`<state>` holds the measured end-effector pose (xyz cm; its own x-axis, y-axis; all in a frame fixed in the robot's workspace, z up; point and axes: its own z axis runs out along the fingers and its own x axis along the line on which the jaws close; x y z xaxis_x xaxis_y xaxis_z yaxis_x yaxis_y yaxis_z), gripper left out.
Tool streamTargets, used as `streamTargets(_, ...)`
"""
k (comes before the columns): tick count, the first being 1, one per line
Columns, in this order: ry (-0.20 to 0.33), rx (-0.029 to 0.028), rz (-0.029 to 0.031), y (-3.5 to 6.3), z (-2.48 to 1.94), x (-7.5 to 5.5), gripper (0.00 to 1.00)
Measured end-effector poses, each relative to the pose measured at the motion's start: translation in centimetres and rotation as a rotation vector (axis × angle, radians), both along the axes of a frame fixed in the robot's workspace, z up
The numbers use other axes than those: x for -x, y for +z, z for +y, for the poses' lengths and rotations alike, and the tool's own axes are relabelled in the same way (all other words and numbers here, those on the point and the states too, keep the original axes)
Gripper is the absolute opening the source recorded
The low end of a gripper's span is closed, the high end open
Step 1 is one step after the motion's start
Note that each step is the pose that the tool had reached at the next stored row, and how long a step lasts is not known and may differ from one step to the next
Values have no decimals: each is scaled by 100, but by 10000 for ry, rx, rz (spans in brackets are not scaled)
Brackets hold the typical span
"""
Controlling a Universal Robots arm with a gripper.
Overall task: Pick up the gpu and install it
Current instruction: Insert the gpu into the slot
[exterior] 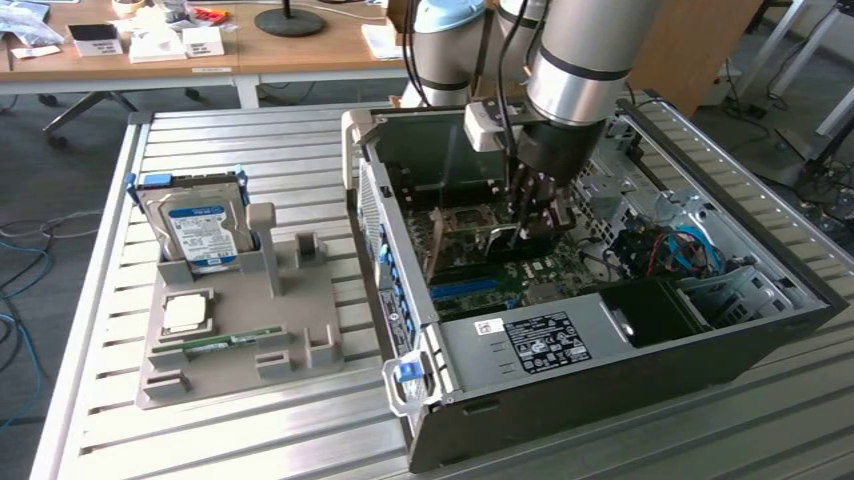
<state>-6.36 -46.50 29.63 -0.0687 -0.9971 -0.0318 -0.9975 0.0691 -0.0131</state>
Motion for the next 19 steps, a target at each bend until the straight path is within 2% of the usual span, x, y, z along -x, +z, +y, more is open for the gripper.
streamTargets(8, 1, -1, 0, -74, 15, 33, 27)
streamTargets(19, 0, 1, 1, -95, 14, 36, 27)
